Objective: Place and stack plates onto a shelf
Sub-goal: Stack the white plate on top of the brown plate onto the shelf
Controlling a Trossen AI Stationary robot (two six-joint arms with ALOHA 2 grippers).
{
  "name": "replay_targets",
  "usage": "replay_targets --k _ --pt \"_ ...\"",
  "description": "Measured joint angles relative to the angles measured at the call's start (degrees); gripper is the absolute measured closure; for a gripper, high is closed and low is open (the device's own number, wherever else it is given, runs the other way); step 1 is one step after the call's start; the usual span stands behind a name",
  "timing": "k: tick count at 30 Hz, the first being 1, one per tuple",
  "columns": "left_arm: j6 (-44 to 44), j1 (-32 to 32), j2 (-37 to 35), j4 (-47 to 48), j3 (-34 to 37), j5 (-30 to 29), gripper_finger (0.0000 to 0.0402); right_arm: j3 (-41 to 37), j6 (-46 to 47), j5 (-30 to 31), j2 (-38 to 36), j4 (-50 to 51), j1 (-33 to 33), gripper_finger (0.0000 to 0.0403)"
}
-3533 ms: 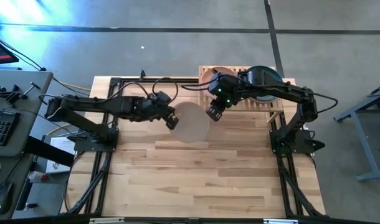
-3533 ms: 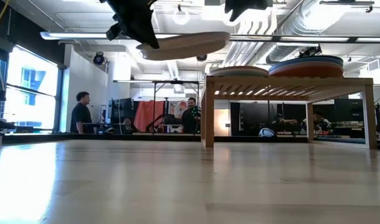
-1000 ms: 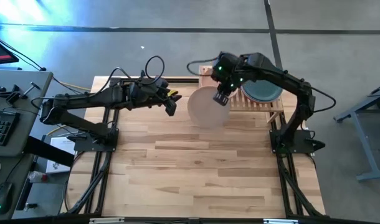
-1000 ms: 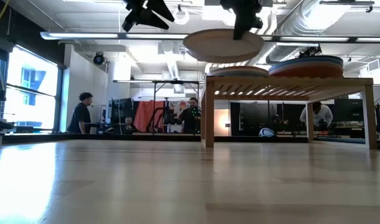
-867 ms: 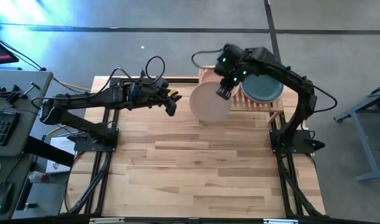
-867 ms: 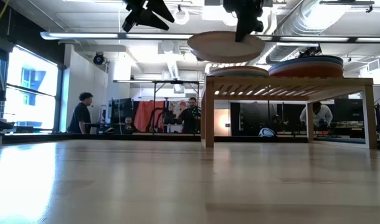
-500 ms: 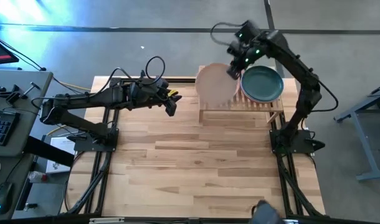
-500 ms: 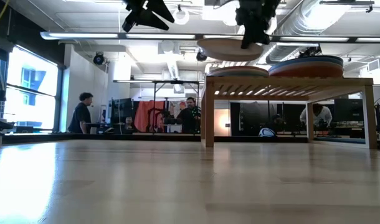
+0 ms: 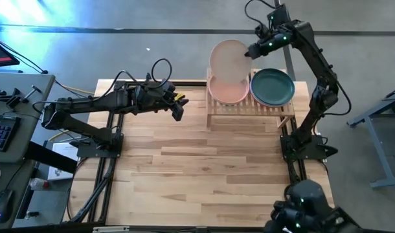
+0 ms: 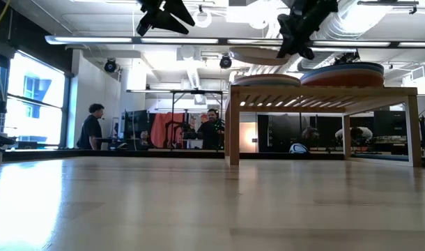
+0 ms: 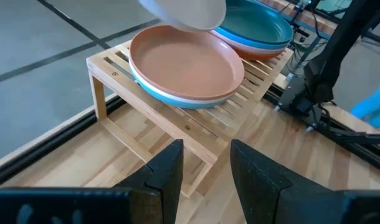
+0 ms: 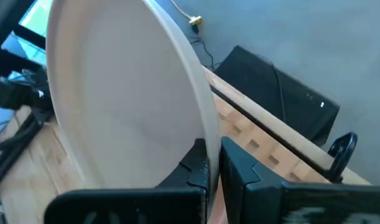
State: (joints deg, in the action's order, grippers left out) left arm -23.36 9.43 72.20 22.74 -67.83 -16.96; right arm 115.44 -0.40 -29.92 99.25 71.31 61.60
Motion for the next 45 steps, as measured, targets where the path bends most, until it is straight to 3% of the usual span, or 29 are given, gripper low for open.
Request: replay_targets --k 11,16,36,45 --pt "3.0 0.0 0.0 0.1 0.0 -1.6 0.0282 0.0 0.5 -0.7 4.5 6.7 -1.2 0.0403" --pt "3.6 0.0 0.0 0.2 0.0 -1.6 0.0282 0.0 -1.6 1.7 5.1 11.0 -2.4 0.0403" --pt "3.5 0.0 0.0 0.5 0.0 -1.6 0.0282 0.0 -1.1 7.4 5.1 13.0 -6.2 0.0402" --pt "2.9 0.0 0.0 3.4 0.0 -1.6 0.0282 0.0 -0.9 7.4 5.1 13.0 -6.2 0.0378"
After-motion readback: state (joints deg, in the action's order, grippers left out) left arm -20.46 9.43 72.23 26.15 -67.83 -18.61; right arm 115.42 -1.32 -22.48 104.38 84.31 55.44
